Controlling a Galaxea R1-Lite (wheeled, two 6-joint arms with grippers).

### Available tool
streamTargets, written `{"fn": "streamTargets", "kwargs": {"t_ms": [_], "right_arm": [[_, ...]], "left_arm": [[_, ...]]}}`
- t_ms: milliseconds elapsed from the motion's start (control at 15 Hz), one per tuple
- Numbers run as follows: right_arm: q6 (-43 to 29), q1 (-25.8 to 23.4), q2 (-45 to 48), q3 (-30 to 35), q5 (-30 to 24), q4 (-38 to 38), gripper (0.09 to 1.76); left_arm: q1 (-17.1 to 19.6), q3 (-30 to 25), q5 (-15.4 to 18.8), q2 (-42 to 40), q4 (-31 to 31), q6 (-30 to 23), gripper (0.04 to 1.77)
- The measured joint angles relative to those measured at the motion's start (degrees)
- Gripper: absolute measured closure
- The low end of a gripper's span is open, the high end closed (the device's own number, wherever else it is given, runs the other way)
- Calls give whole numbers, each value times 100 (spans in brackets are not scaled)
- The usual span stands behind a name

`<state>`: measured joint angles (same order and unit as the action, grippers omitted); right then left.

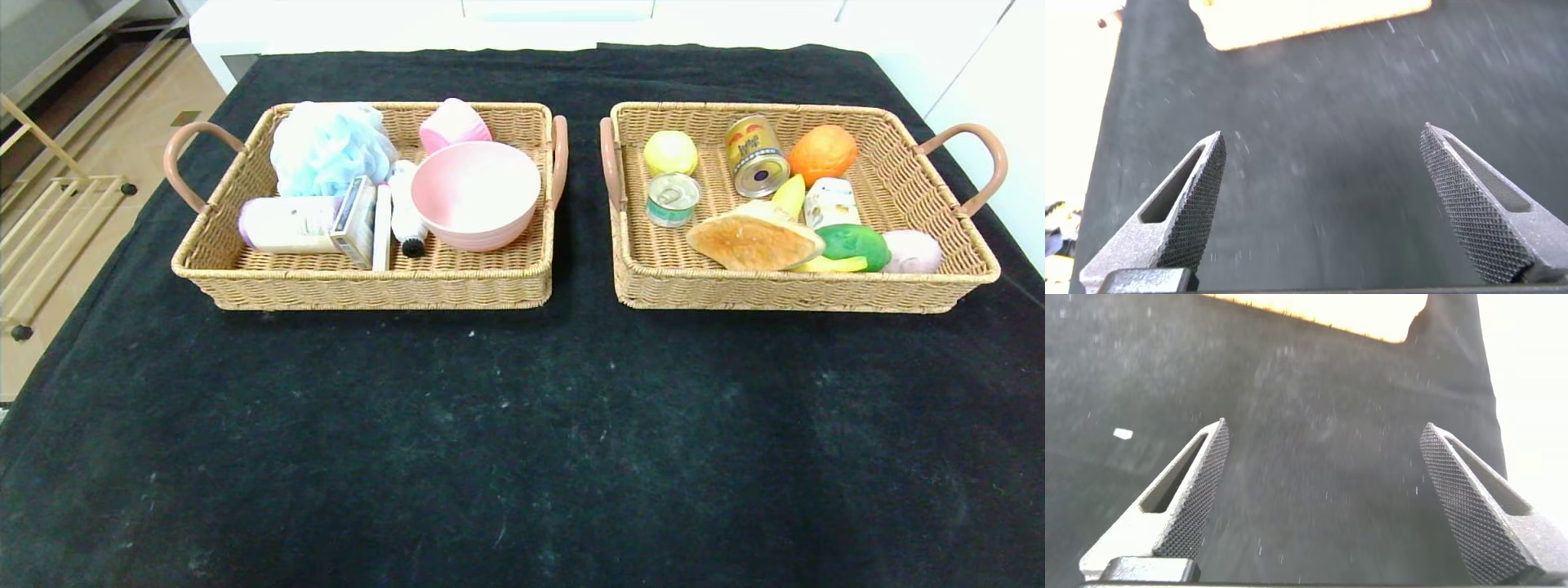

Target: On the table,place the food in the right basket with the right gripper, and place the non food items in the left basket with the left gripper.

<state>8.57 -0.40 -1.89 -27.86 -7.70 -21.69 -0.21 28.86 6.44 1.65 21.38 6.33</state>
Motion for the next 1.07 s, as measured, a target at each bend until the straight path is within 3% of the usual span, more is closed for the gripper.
{"fn": "streamTargets", "kwargs": {"t_ms": [267, 533, 800, 1067], "right_arm": [[-4, 5, 162, 1204, 18, 1389, 14], [-207, 5, 189, 2293, 274, 2359, 14], [-394, 5, 196, 2737, 603, 2242, 14], [-417, 24, 194, 2775, 647, 2133, 14]], "left_arm": [[2, -1323, -269, -155, -1436, -165, 9], [2, -2089, -423, -178, -1615, -190, 9], [2, -2592, -564, -183, -1648, -222, 9], [2, -2693, -569, -183, -1648, -285, 9]]}}
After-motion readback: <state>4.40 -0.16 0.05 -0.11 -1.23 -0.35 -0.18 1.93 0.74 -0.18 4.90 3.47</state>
